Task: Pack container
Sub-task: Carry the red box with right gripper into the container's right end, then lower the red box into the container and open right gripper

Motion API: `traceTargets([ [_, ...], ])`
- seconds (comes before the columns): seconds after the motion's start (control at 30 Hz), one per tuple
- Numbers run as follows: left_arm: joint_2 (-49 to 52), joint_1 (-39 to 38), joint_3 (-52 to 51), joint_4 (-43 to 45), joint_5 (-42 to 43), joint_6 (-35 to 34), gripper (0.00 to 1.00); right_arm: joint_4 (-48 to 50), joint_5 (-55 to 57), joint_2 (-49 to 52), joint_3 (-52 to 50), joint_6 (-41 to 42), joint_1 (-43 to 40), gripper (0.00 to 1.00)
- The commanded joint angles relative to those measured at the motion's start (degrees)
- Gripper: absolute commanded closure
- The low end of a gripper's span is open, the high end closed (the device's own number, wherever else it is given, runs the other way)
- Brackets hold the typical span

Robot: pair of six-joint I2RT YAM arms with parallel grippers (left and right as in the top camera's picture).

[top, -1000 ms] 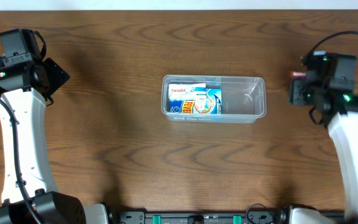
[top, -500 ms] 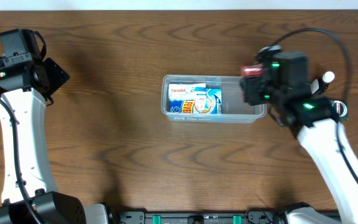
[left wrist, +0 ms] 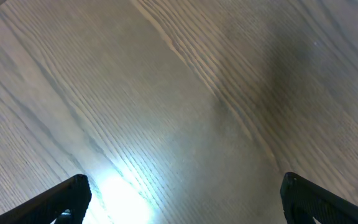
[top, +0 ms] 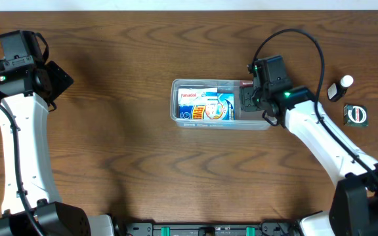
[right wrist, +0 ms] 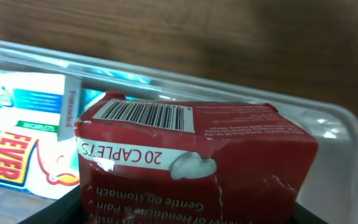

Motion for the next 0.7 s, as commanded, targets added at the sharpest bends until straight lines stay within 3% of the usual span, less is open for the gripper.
traceTargets([
  [0.0, 0.55, 0.17, 0.52, -0.13, -0.09, -0.31, 0.02, 0.13, 1.11, 0.04, 0.46, 1.29, 0.59, 0.39],
  [0.27, 0.55, 0.17, 0.52, -0.13, -0.11, -0.28, 0.02, -1.53, 1.07, 0.04, 0.46, 3.8, 0.74, 0.36],
  [0.4, 0.55, 0.17, 0.52, -0.13, -0.11, -0.31, 0.02, -1.33, 1.05, 0.07, 0.46, 3.78, 1.86, 0.25],
  [0.67, 0.55, 0.17, 0.52, -0.13, -0.09, -0.31, 0.02, -1.09, 1.07, 0.07, 0.46, 3.78, 2.67, 0.2],
])
